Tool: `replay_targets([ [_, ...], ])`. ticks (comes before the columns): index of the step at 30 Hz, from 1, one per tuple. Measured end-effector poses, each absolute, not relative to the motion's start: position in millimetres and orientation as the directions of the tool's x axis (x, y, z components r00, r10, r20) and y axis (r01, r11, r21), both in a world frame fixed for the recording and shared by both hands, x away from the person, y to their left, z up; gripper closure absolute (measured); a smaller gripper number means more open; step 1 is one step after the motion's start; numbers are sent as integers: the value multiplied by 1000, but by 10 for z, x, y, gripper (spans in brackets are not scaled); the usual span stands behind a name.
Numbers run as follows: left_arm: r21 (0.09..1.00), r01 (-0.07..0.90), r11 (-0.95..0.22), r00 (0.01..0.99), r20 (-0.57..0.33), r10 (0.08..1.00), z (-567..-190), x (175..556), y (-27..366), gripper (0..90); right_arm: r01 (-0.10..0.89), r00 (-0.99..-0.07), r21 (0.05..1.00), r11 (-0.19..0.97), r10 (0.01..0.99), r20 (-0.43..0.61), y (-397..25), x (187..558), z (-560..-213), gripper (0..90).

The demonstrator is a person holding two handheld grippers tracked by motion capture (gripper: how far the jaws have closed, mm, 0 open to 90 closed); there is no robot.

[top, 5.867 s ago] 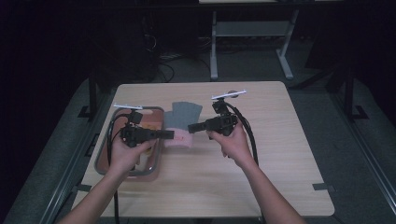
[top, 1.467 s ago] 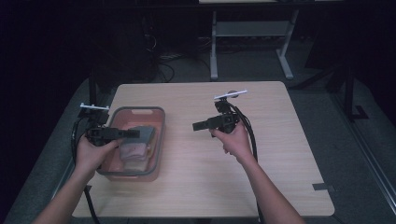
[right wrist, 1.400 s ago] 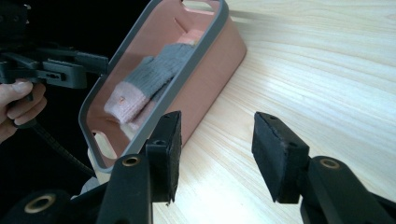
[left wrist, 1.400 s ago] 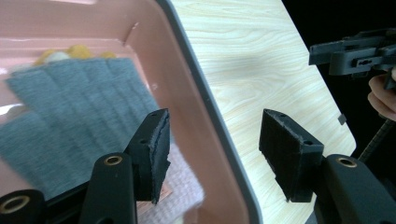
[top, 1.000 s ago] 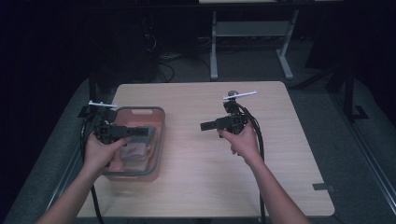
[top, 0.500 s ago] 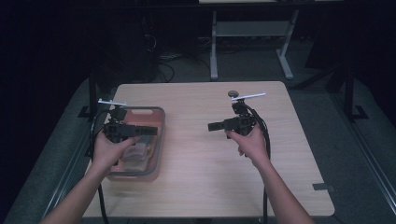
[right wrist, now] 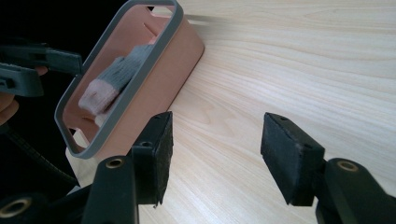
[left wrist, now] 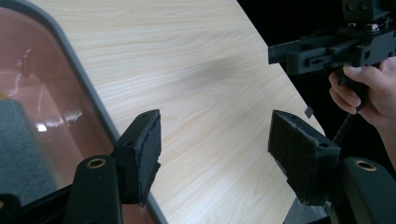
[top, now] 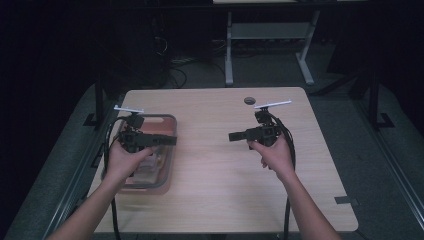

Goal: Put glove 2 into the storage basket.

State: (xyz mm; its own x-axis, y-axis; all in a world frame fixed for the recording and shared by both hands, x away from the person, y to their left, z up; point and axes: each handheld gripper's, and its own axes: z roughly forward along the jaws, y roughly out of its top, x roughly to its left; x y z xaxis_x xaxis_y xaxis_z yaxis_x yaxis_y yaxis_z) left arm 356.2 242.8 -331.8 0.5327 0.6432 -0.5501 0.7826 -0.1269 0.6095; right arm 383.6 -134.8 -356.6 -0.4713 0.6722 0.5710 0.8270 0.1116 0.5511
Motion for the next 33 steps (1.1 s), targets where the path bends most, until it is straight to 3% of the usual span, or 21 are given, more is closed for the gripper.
replay_targets([
  [33, 608, 767, -202, 595, -559, 578, -3434, 3570, 1866, 327, 854, -385, 518, 54, 736, 557, -1915, 3735, -3832, 370],
])
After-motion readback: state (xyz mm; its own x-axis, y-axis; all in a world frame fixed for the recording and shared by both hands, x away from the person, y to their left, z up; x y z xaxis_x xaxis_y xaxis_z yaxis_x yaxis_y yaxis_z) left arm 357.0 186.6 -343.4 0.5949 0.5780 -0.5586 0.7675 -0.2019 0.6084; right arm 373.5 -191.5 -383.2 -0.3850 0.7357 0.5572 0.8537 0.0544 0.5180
